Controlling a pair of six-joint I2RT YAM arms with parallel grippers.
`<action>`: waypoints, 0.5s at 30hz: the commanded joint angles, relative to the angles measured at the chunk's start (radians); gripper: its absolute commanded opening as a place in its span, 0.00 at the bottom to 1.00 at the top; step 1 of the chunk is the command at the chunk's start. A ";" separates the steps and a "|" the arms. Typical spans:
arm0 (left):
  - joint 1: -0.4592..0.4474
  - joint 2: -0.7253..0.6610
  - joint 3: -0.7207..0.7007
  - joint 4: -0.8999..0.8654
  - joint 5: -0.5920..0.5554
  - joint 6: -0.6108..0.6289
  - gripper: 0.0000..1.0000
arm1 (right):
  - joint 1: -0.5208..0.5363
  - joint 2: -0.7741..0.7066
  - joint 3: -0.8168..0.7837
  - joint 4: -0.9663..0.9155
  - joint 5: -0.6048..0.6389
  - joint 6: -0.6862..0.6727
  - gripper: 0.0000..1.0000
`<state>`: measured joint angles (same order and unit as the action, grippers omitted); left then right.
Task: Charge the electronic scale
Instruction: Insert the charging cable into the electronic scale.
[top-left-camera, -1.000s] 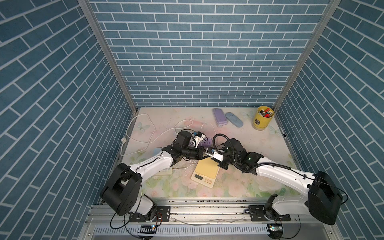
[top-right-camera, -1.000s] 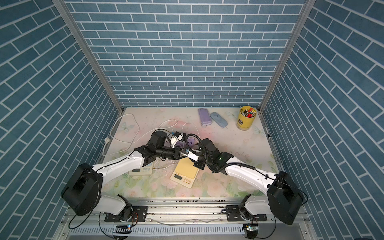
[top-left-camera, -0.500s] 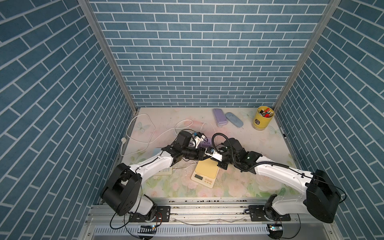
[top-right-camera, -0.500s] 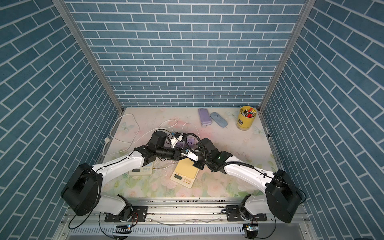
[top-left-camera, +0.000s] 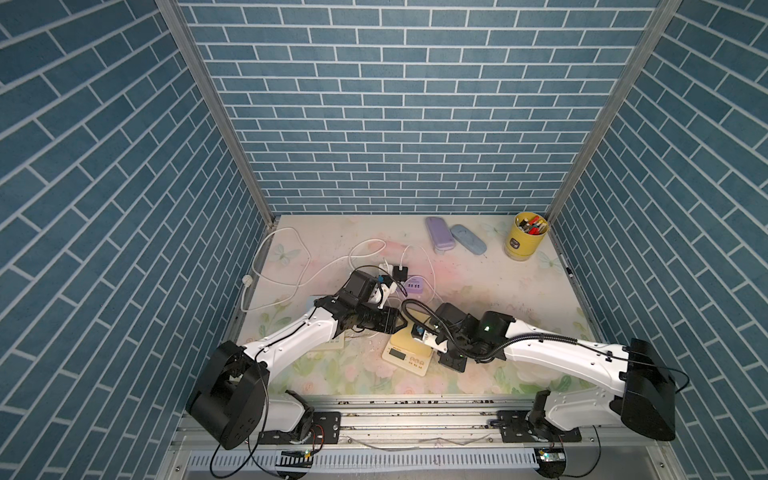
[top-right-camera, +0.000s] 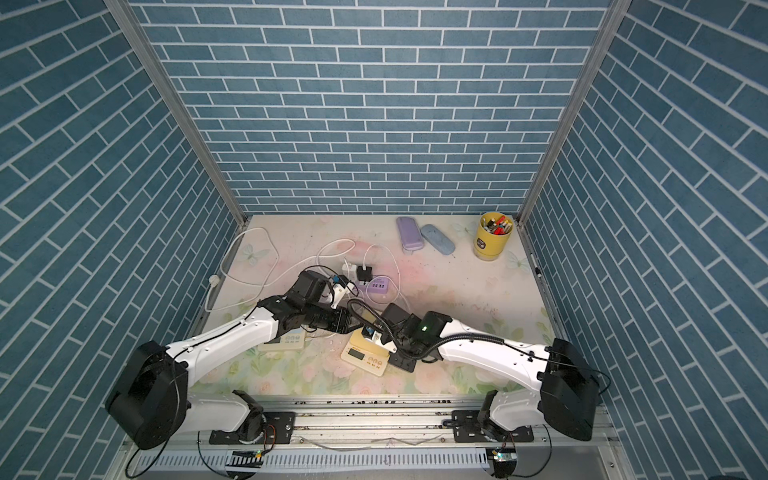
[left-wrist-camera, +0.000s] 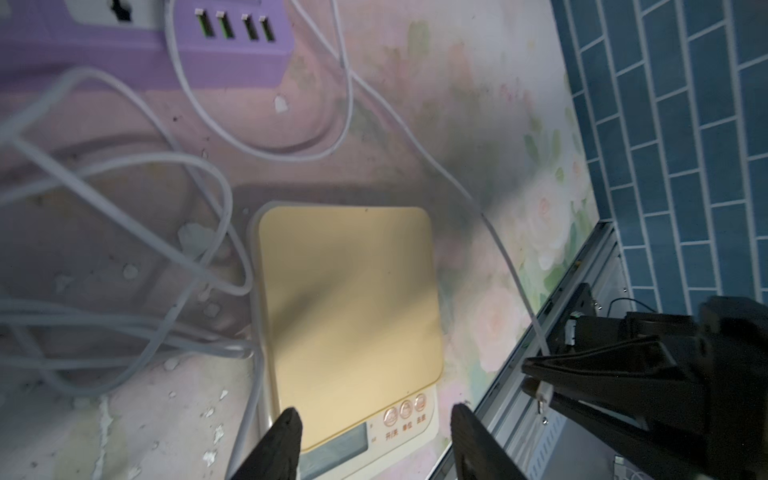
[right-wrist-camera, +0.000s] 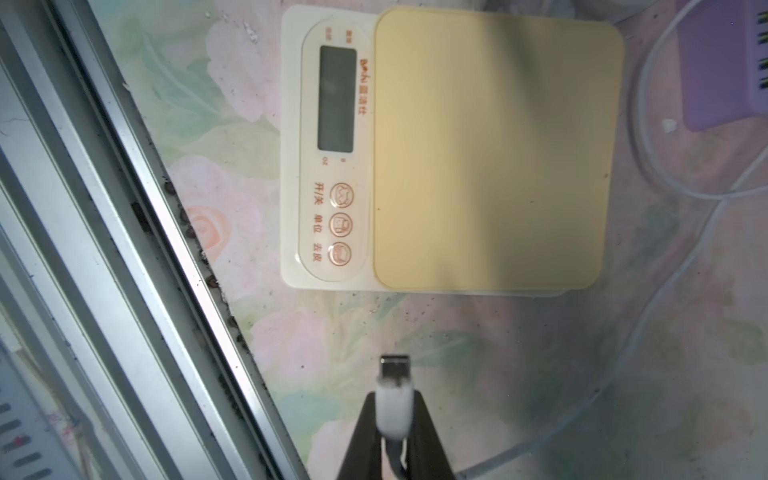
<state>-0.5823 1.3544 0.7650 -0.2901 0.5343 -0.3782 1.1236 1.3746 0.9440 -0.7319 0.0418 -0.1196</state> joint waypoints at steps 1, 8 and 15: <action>-0.016 -0.034 -0.044 -0.050 -0.077 0.035 0.60 | 0.036 0.067 0.041 -0.085 0.061 0.190 0.00; -0.024 -0.089 -0.117 -0.072 -0.156 0.050 0.60 | 0.079 0.180 0.074 -0.120 0.070 0.262 0.00; -0.025 -0.062 -0.156 -0.012 -0.161 0.044 0.60 | 0.105 0.191 0.063 -0.084 0.024 0.316 0.00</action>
<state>-0.6037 1.2755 0.6247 -0.3214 0.4000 -0.3470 1.2068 1.5562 0.9894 -0.7998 0.0887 0.1192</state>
